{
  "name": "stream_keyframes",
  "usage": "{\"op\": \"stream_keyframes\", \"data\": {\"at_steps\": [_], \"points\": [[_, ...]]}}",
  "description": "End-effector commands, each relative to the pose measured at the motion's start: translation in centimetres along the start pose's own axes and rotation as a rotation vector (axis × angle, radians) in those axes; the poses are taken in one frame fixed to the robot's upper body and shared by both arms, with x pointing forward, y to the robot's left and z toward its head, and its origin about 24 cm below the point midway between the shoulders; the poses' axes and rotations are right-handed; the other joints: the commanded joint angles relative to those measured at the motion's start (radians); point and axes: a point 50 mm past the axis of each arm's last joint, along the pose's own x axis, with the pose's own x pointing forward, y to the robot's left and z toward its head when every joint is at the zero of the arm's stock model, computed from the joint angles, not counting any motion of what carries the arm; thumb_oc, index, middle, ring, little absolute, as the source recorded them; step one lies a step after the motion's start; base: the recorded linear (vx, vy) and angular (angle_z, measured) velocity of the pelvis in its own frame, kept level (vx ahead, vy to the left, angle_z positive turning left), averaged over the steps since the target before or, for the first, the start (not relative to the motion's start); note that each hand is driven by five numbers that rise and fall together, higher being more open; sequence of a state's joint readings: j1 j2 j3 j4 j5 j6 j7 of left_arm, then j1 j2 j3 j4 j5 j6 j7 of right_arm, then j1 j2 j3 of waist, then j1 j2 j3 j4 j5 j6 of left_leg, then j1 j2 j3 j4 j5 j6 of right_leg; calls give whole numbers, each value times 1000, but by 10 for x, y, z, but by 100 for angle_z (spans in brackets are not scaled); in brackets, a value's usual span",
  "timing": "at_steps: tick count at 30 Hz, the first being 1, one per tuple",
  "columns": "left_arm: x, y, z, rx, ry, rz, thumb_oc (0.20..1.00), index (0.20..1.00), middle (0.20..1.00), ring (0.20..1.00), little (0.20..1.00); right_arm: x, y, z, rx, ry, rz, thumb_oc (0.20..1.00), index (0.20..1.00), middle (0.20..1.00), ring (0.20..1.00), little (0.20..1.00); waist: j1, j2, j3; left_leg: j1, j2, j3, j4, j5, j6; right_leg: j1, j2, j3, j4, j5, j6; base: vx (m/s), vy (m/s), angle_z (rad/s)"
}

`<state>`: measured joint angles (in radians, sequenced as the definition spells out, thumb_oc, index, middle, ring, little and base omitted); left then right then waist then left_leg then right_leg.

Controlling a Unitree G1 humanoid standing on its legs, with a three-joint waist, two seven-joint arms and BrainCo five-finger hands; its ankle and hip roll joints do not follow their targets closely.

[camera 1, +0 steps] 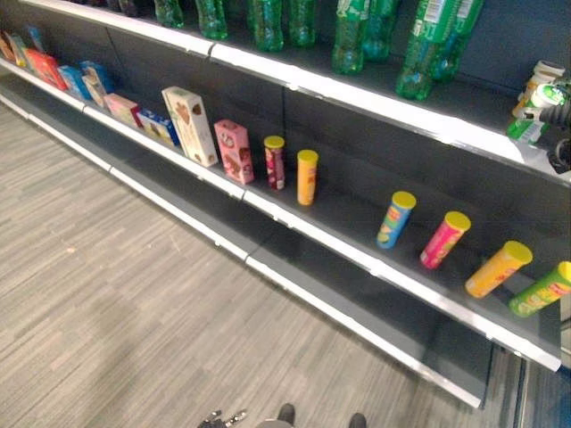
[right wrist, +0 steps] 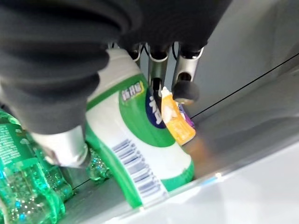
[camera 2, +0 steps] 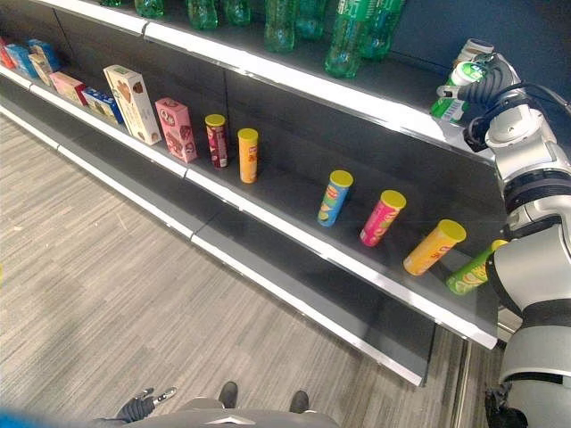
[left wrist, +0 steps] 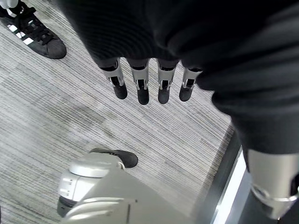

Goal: Put the goods on the table back onto the shelves and tidy them up.

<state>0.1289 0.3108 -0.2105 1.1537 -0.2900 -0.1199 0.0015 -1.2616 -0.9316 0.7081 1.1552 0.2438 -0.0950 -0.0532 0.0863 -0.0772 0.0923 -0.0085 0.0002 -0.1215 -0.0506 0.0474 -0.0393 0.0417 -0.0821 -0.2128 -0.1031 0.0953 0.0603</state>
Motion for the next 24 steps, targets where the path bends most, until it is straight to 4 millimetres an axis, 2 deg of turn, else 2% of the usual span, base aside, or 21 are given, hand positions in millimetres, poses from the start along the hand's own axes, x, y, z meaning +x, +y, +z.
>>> {"op": "stream_keyframes", "data": {"at_steps": [1, 13, 21, 22, 23, 24], "points": [[3, 2, 9, 85, -13, 2, 1000, 1000, 1000, 1000, 1000, 3, -27, 11, -70, -18, -65, 200, 200, 200, 200, 200, 14, -7, 8, 5, 39, 40, -18, -40, -66, 77, 3, 28, 53, -195, 34, 0, 0, 0], [3, 4, 13, 96, -26, 8, 1000, 1000, 1000, 1000, 1000, 1, -33, 3, -118, 15, -82, 200, 200, 200, 200, 200, 7, -8, 9, 10, 40, 47, -22, -43, -63, 77, 0, 34, 52, -192, 35, 0, 0, 0], [4, 3, 15, 94, -37, 5, 1000, 1000, 1000, 1000, 1000, 1, -31, 3, -95, 14, -79, 200, 200, 200, 200, 200, 7, -8, 9, 9, 41, 46, -24, -43, -63, 74, 2, 36, 47, -189, 36, 0, 0, 0], [3, 3, 14, 92, -35, 3, 1000, 1000, 1000, 1000, 1000, 1, -31, 2, -98, 18, -82, 539, 539, 539, 539, 539, 7, -9, 8, 8, 41, 46, -25, -42, -63, 74, 2, 34, 47, -189, 36, 0, 0, 0], [3, 3, 14, 92, -35, 3, 1000, 1000, 1000, 1000, 1000, 1, -31, 2, -98, 18, -82, 1000, 1000, 1000, 1000, 1000, 7, -9, 8, 8, 41, 46, -25, -42, -63, 74, 2, 34, 47, -189, 36, 0, 0, 0], [4, 3, 15, 93, -36, 4, 1000, 1000, 1000, 1000, 1000, 1, -32, 3, -103, 16, -88, 1000, 1000, 1000, 1000, 1000, 8, -9, 8, 7, 41, 45, -24, -42, -62, 74, 1, 34, 48, -189, 36, 0, 0, 0]]}}
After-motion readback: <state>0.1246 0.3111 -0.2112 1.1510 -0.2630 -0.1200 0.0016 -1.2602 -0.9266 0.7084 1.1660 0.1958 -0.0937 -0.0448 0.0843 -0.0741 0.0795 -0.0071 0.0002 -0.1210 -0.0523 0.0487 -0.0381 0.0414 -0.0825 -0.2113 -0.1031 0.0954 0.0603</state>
